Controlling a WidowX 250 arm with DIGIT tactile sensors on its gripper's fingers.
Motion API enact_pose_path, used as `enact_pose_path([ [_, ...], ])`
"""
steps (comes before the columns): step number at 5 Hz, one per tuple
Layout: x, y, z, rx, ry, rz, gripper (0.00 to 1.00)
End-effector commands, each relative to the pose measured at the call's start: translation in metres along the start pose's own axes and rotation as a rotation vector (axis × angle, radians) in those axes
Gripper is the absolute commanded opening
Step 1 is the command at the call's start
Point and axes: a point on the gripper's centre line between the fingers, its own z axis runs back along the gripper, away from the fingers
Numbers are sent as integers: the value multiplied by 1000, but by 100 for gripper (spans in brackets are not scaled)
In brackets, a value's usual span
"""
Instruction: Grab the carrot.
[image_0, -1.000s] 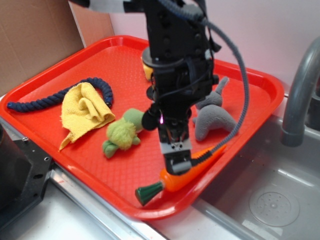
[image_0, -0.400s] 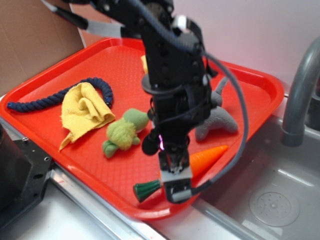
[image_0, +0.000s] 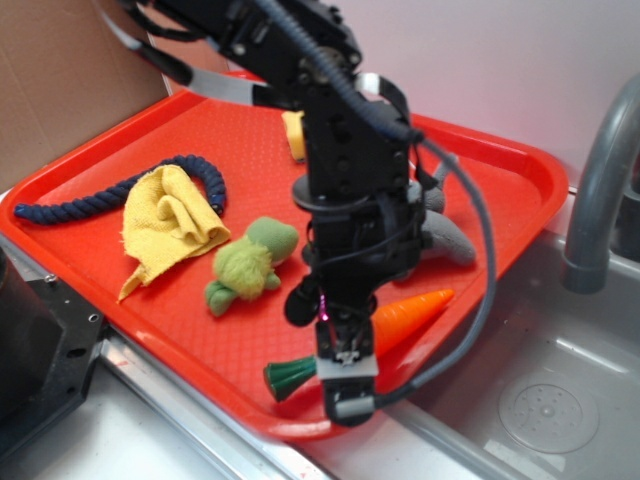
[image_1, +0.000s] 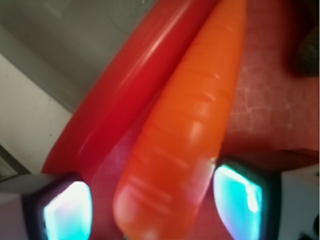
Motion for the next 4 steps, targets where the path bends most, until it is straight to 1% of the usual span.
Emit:
enact_pose_path([
  [1, -6, 23, 2, 22, 29, -35, 100],
  [2, -6, 29, 8, 34, 44, -51, 100],
  [3, -9, 33, 7, 25, 65, -48, 100],
  [4, -7, 33, 8, 34, 61, -48, 0],
])
